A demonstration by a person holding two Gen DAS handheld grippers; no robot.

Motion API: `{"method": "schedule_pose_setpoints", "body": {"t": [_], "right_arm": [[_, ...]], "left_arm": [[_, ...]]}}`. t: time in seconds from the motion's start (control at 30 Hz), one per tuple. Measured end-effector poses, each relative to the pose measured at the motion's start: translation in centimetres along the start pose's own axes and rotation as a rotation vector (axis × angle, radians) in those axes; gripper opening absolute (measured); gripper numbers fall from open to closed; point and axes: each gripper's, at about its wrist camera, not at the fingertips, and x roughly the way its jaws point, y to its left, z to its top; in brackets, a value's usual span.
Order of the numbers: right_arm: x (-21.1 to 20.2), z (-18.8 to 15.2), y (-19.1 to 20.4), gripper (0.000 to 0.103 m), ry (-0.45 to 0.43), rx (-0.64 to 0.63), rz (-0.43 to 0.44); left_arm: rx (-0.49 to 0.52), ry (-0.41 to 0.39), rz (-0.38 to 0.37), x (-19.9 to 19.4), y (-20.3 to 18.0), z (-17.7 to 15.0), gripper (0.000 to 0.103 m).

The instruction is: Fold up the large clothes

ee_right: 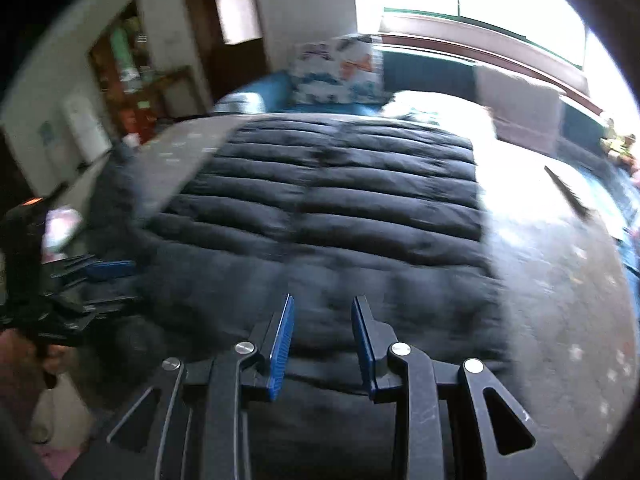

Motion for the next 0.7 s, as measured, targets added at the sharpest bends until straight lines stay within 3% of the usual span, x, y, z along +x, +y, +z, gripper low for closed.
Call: {"method": "schedule_pose_setpoints", "body": {"t": [0.13,0.27,0.5,0.63,0.7], "right_arm": [[2.5,-0.5,3.8,0.033,0.036,-0.098,0.044],[6.5,-2.0,5.7,0.035,0.132,-0.168,-0.014],[6.2,-2.7,5.0,0.036,0.100,-0.145,0.009],[6.1,-2.7,4.8,0.037,0.085,-0.143,0.017],[6.0,-2.9,5.1,0.038,0.076,-0.144,0.019]], "left_arm": [[-0.061,-0.059,0.040,-3.6,2.3,0.3,0.081],[-0.156,-0.118,0.160,-7.4,7.5,1.2,0.081],[-0.417,-0.178,0.397,-11.2,19.0,2.6,0.081],[-0.578,-0.179,0.422,-11.5,25.2,2.3,0.081],[-0.604,-0.189,0.458,-11.5,26.4,2.1,0.079]]}}
